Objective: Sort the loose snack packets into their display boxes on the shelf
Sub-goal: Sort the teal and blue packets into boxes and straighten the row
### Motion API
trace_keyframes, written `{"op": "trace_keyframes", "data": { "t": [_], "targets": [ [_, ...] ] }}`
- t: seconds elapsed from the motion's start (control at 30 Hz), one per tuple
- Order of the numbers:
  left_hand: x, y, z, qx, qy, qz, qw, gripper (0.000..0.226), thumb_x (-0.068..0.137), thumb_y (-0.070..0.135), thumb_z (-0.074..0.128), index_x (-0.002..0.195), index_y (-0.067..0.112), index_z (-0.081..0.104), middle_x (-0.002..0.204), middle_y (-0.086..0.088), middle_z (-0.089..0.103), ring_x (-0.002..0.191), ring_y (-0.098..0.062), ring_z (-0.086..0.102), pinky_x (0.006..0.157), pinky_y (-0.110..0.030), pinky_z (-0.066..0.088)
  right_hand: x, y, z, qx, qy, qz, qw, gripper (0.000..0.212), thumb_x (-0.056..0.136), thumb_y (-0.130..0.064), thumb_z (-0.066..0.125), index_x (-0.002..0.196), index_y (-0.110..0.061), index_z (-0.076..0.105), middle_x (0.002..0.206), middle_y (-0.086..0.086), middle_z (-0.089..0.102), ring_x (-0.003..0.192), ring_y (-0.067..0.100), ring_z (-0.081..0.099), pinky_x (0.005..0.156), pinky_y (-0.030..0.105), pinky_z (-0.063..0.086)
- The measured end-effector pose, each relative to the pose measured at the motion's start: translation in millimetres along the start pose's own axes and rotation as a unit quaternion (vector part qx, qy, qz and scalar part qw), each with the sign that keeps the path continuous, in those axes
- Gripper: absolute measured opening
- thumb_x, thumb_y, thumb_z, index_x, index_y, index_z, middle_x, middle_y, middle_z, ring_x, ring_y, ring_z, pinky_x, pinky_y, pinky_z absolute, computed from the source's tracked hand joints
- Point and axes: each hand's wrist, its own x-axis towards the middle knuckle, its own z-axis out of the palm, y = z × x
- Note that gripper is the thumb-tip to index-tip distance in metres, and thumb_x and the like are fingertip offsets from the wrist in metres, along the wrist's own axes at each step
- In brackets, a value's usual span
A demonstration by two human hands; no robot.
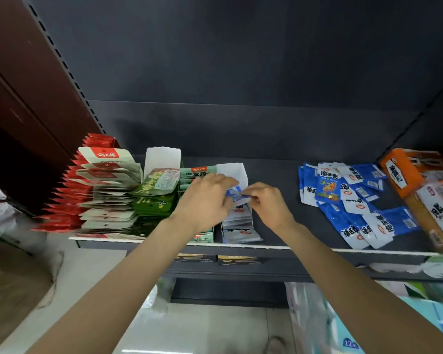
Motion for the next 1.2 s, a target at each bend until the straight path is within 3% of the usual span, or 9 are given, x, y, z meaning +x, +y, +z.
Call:
{"op": "trace_keyframes", "data": {
  "t": [0.17, 0.27, 0.4, 0.5, 0.63, 0.77, 0.93, 1.07, 1.2],
  "targets": [
    [4.6, -2.2, 21.6, 0.163, -0.054, 0.115, 0.978, 0.066, 0.085, 0.054, 0.011, 0.111, 0.026, 0.066, 0.103, 0.003, 0.068, 0.102, -0.02, 0.057, 0.084, -0.032, 0.028, -1.2, 0.5, -1.2, 0.077, 0.011, 0.045, 0.996, 0.026, 0.082, 0.008, 0.062, 0.102, -0.005, 0.073, 0.109, 0.01, 0.067, 0.097, 0.019, 0.064, 0.084, 0.013, 0.045],
    [9.4, 0.1, 32.5, 0.173, -0.044, 0.15, 0.972, 0.064, 0.083, 0.064, 0.022, 0.105, 0.025, 0.068, 0.097, 0.005, 0.07, 0.095, -0.016, 0.062, 0.084, -0.029, 0.033, -4.6, 9.9, -10.2, 0.094, 0.001, 0.037, 0.995, 0.024, 0.083, 0.004, 0.064, 0.104, -0.005, 0.072, 0.11, 0.008, 0.068, 0.099, 0.016, 0.064, 0.084, 0.011, 0.046],
    [20.0, 17.1, 38.8, 0.263, -0.034, 0.135, 0.955, 0.017, 0.087, 0.029, 0.054, 0.092, 0.019, 0.067, 0.08, 0.001, 0.068, 0.079, -0.022, 0.062, 0.078, -0.032, 0.037, -4.2, 22.4, -21.7, 0.122, -0.005, 0.033, 0.992, 0.023, 0.084, 0.001, 0.063, 0.103, -0.008, 0.072, 0.108, 0.004, 0.068, 0.093, 0.013, 0.065, 0.085, 0.012, 0.048],
    [33.6, 32.6, 46.1, 0.273, -0.061, 0.022, 0.96, 0.033, 0.092, 0.031, 0.037, 0.102, 0.015, 0.064, 0.099, -0.004, 0.064, 0.101, -0.027, 0.053, 0.085, -0.036, 0.034, -5.1, 41.6, -33.0, 0.13, -0.011, 0.042, 0.991, 0.025, 0.087, 0.0, 0.06, 0.107, -0.01, 0.071, 0.108, 0.003, 0.066, 0.084, 0.007, 0.062, 0.078, 0.006, 0.045],
    [60.9, 68.8, 71.0, 0.18, 0.019, 0.021, 0.983, 0.037, 0.08, 0.033, 0.035, 0.074, 0.016, 0.067, 0.071, -0.001, 0.064, 0.07, -0.023, 0.06, 0.063, -0.03, 0.043, -10.3, 88.8, -52.7, 0.107, -0.005, 0.089, 0.99, 0.028, 0.089, -0.002, 0.057, 0.112, -0.013, 0.068, 0.112, 0.006, 0.064, 0.094, 0.014, 0.063, 0.088, 0.026, 0.05],
    [101.2, 117.6, 112.1, 0.007, -0.028, -0.025, 0.999, 0.023, 0.091, 0.02, 0.046, 0.104, 0.01, 0.063, 0.103, -0.008, 0.06, 0.096, -0.027, 0.056, 0.079, -0.035, 0.043, -15.0, 154.0, -70.9, 0.005, -0.037, 0.166, 0.986, 0.042, 0.089, -0.006, 0.057, 0.131, -0.012, 0.053, 0.135, 0.011, 0.049, 0.127, 0.026, 0.044, 0.104, 0.031, 0.035],
    [154.1, 150.6, 166.4, -0.204, -0.168, -0.161, 0.951, 0.045, 0.095, 0.016, 0.047, 0.137, 0.002, 0.041, 0.141, -0.017, 0.041, 0.131, -0.03, 0.039, 0.102, -0.026, 0.033, -12.4, 218.5, -89.0, -0.053, -0.059, 0.289, 0.954, 0.051, 0.093, -0.02, 0.055, 0.142, -0.023, 0.039, 0.156, 0.017, 0.008, 0.144, 0.032, 0.008, 0.115, 0.034, 0.011],
    [169.9, 149.7, 194.6, -0.124, -0.276, -0.124, 0.945, 0.069, 0.097, 0.024, 0.045, 0.151, 0.012, 0.004, 0.159, -0.002, -0.005, 0.146, -0.017, 0.0, 0.119, -0.031, 0.009, -5.1, 231.7, -83.3, 0.007, -0.016, 0.31, 0.951, 0.041, 0.088, -0.013, 0.063, 0.127, -0.009, 0.052, 0.141, 0.023, 0.028, 0.131, 0.035, 0.032, 0.104, 0.027, 0.027],
    [171.6, 147.7, 193.8, -0.1, -0.259, -0.115, 0.954, 0.065, 0.094, 0.025, 0.048, 0.15, 0.022, 0.016, 0.159, 0.004, 0.003, 0.144, -0.017, 0.017, 0.116, -0.03, 0.02, 8.7, 229.3, -80.1, 0.094, 0.055, 0.364, 0.925, 0.056, 0.079, -0.005, 0.071, 0.127, -0.002, 0.042, 0.123, 0.025, 0.046, 0.114, 0.036, 0.047, 0.093, 0.034, 0.041]
  ]
}}
